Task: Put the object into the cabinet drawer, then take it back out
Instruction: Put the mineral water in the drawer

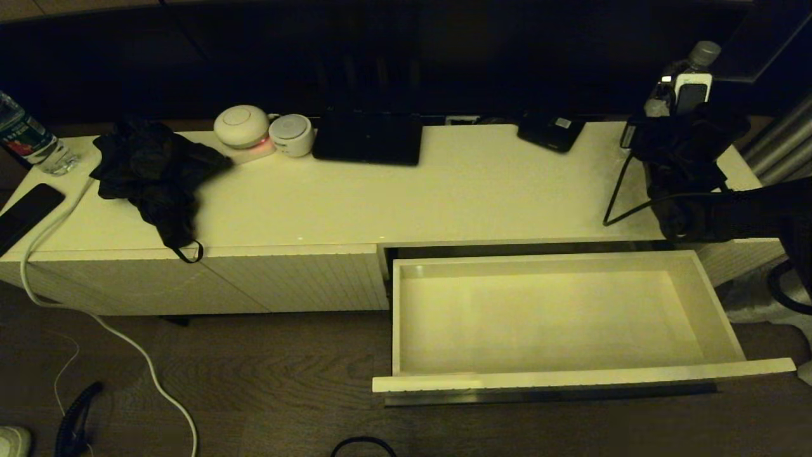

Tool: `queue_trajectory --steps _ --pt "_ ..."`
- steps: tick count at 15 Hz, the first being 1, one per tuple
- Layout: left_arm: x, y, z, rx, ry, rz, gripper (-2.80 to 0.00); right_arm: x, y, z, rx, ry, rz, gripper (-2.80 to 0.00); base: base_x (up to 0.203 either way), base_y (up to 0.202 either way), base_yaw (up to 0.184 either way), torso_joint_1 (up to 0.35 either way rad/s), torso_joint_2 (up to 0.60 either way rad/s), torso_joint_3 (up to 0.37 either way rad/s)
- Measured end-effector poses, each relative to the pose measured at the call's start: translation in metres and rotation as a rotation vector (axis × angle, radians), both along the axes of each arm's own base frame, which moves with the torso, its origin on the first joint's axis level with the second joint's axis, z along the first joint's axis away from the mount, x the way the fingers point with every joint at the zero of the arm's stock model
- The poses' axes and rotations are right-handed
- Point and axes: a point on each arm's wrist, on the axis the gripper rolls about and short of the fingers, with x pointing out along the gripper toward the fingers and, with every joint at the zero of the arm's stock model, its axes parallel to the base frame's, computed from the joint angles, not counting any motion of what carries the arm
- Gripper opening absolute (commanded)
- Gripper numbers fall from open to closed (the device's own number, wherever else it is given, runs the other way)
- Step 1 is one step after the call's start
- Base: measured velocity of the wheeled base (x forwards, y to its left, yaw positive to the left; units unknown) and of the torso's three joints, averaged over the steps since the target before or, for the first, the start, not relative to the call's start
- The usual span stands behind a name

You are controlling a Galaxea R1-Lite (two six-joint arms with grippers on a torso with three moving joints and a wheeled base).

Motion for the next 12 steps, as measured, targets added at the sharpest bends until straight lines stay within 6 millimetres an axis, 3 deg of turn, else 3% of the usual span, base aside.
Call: queue_trajectory --steps 4,10,12 --pt "0.0 0.0 0.0 0.0 0.0 0.0 -2.8 -0.043 0.001 0.017 -0.064 0.064 0.026 -2.8 0.0 0.0 0.0 0.0 0.0 0.0" --pt "0.0 0.0 0.0 0.0 0.0 0.0 -2.8 -0.144 0.006 0.035 -0.241 0.193 0.162 -2.8 0.0 0.0 0.0 0.0 0.0 0.0" --pt "0.0 0.0 0.0 0.0 0.0 0.0 -2.8 -0.174 0.01 0.03 -0.307 0.271 0.23 -2.8 0.0 0.0 0.0 0.0 0.0 0.0"
